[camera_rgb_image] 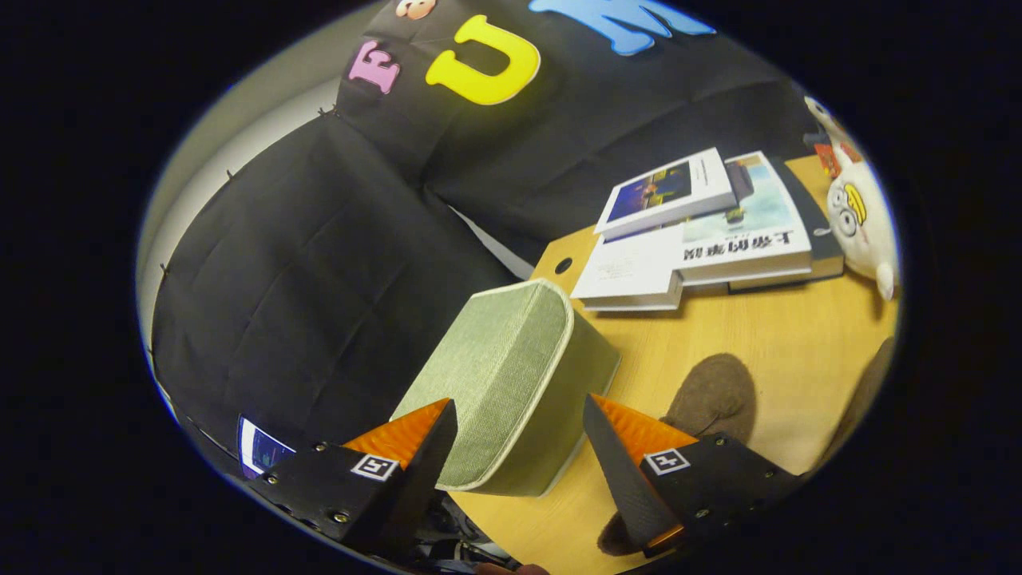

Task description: Open the storage box then place both shoes into the box .Put the left shoe in first, then the right shoe, with the right side of both shoes facing outward in a uniform manner.

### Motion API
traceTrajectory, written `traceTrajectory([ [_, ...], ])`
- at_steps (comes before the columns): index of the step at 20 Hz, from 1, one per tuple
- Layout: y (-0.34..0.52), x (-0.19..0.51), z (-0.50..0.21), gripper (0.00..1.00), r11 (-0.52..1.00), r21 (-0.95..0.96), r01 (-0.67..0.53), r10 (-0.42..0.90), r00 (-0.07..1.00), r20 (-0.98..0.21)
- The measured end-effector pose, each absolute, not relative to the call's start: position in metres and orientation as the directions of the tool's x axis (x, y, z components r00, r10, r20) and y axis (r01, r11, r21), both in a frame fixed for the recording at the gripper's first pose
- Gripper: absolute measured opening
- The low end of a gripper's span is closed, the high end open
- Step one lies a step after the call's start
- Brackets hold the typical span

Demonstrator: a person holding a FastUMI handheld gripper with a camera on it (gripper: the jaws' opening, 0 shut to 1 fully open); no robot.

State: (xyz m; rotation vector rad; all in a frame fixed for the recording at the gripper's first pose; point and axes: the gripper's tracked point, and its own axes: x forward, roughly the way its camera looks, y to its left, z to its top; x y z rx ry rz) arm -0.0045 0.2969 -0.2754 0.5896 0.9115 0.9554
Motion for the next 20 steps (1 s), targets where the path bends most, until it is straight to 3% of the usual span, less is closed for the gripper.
traceTrajectory([
  [14, 0.363, -0.004, -0.292, 0.94, 0.112, 0.991, -0.079, 0.989, 0.108, -0.103],
  [16, 0.360, -0.002, -0.284, 0.83, 0.084, 0.993, -0.083, 0.991, 0.114, -0.075],
  [17, 0.358, -0.001, -0.279, 0.68, 0.064, 0.995, -0.082, 0.991, 0.119, -0.054],
  [18, 0.360, 0.002, -0.281, 0.64, 0.081, 0.994, -0.075, 0.988, 0.139, -0.070],
  [19, 0.353, 0.005, -0.279, 0.35, 0.065, 0.997, -0.047, 0.987, 0.152, -0.057],
  [20, 0.351, 0.007, -0.274, 0.21, 0.045, 0.999, -0.026, 0.986, 0.159, -0.040],
])
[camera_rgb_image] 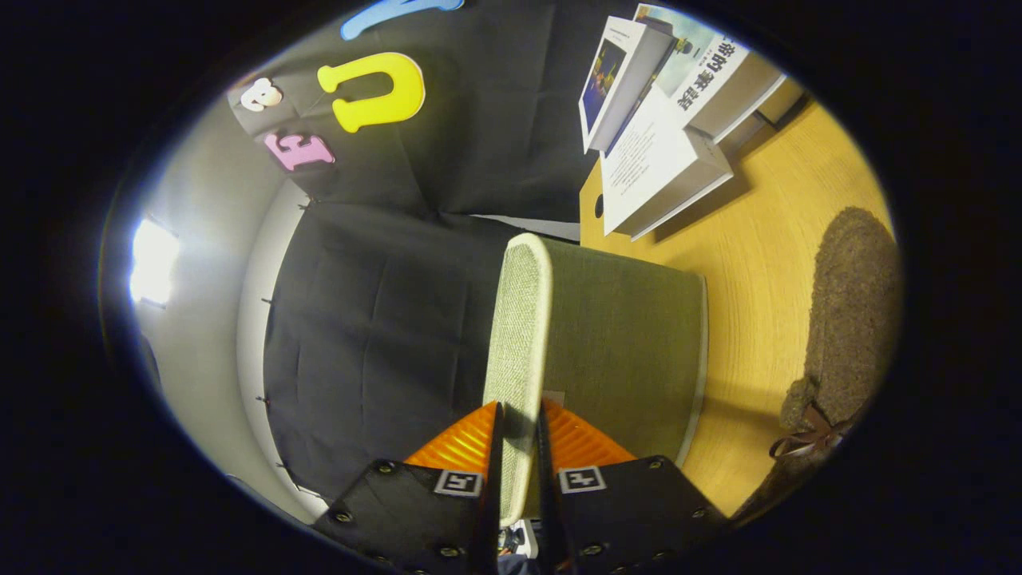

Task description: Open the storage box then place both shoes into the box .Put the left shoe in first, then the right shoe, with the right side of both shoes facing outward in a uniform manner.

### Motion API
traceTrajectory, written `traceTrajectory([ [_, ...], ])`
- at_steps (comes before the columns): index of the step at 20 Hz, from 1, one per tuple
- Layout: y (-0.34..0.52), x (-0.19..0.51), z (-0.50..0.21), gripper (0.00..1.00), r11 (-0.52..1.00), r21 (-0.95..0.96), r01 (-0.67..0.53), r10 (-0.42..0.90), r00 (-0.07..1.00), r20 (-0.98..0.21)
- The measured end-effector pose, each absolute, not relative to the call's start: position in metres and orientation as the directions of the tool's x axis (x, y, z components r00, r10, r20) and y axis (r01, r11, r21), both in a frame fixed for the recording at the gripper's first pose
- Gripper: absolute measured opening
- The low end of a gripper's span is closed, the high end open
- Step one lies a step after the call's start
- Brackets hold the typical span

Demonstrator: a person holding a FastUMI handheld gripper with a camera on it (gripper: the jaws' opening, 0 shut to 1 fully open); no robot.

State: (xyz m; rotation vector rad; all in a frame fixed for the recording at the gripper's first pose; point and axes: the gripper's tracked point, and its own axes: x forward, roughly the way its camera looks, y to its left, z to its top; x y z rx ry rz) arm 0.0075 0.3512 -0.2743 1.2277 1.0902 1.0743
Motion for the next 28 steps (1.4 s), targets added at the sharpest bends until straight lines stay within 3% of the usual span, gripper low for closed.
traceTrajectory([
  [1, 0.345, 0.010, -0.272, 0.10, 0.049, 0.998, -0.027, 0.986, 0.161, -0.044],
  [2, 0.346, 0.007, -0.269, 0.08, 0.048, 0.998, -0.042, 0.988, 0.152, -0.041],
  [14, 0.373, 0.005, -0.163, 0.08, 0.052, 0.962, -0.266, 0.997, 0.076, -0.032],
  [28, 0.538, -0.021, -0.100, 0.09, 0.067, 0.900, -0.430, 0.997, -0.006, -0.078],
])
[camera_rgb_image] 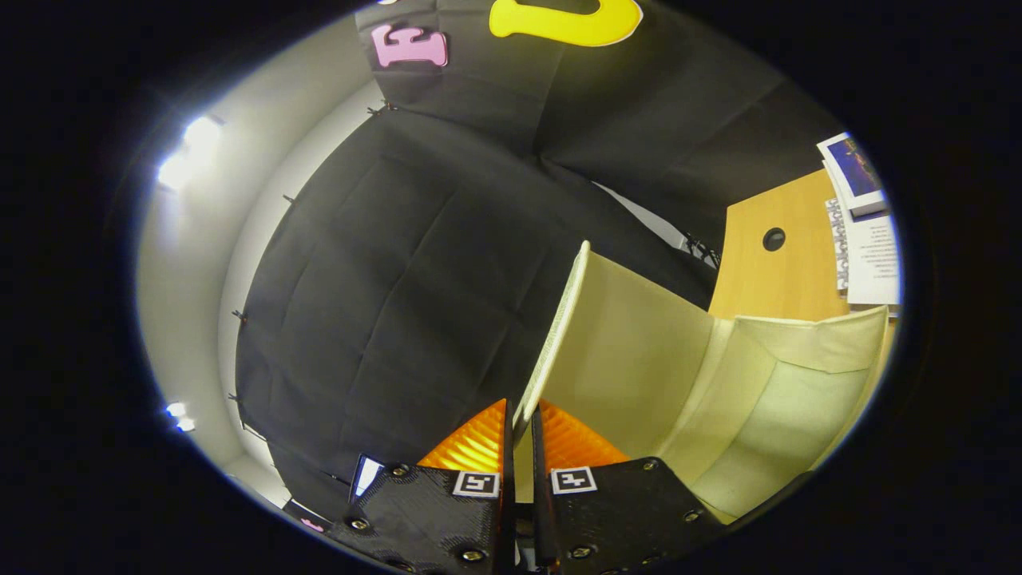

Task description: Open the storage box then place both shoes into the box .Put the left shoe in first, then the right shoe, with the right side of both shoes facing outward in a uniform manner.

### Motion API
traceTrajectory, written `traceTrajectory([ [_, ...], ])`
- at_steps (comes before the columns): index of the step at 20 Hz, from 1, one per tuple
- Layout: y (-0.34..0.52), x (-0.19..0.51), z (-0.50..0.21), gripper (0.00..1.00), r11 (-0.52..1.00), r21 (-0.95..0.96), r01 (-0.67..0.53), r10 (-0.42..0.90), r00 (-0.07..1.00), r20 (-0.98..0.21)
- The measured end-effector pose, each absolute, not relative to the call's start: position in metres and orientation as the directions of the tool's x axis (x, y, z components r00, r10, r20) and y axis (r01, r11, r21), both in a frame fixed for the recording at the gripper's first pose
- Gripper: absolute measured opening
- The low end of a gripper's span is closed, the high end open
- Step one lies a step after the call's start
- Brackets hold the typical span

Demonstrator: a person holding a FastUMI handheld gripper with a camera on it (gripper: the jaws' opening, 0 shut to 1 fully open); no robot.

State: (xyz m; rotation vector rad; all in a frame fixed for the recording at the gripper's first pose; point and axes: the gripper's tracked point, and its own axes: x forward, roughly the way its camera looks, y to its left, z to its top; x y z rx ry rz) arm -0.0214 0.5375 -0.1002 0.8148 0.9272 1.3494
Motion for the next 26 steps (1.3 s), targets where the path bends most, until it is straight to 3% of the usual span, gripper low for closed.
traceTrajectory([
  [8, 0.608, -0.031, -0.120, 0.09, 0.196, 0.855, -0.480, 0.976, 0.010, -0.219],
  [9, 0.606, -0.030, -0.123, 0.28, 0.212, 0.843, -0.494, 0.971, 0.008, -0.239],
  [10, 0.607, -0.030, -0.125, 0.38, 0.230, 0.829, -0.510, 0.966, 0.015, -0.259],
  [13, 0.609, -0.027, -0.118, 0.94, 0.256, 0.784, -0.565, 0.959, 0.045, -0.280],
  [26, 0.476, -0.017, -0.089, 0.94, 0.350, 0.699, -0.624, 0.935, 0.192, -0.296],
])
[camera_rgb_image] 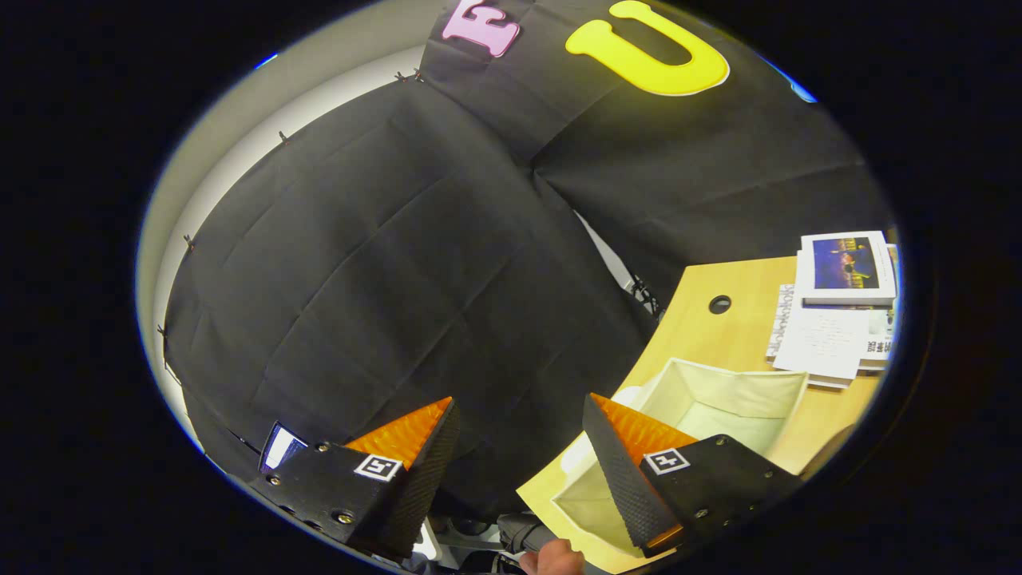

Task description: Open the storage box then place both shoes into the box .Put the left shoe in first, then the right shoe, with the right side of both shoes facing outward in a uniform manner.

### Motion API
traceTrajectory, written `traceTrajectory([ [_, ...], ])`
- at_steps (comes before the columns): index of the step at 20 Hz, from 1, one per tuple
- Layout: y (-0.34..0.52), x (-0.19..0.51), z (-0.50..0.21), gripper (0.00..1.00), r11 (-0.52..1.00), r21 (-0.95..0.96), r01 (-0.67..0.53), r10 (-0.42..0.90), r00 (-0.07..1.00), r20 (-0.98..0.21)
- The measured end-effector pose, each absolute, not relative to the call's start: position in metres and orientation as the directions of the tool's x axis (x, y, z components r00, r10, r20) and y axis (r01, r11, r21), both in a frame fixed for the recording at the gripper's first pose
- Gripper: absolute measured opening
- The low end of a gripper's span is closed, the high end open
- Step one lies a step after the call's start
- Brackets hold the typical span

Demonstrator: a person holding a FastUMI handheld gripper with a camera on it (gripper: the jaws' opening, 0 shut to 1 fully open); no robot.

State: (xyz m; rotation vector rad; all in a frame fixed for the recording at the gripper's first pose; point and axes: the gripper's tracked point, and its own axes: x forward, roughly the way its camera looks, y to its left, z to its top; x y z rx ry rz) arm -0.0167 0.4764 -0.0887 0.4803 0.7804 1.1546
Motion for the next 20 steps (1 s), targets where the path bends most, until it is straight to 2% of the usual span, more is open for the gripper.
traceTrajectory([
  [7, 0.374, -0.008, -0.114, 0.94, 0.493, 0.601, -0.629, 0.869, 0.337, -0.361],
  [13, 0.300, 0.006, -0.140, 0.95, 0.624, 0.557, -0.548, 0.781, 0.464, -0.418],
  [20, 0.228, 0.019, -0.187, 0.95, 0.750, 0.477, -0.458, 0.660, 0.557, -0.504],
])
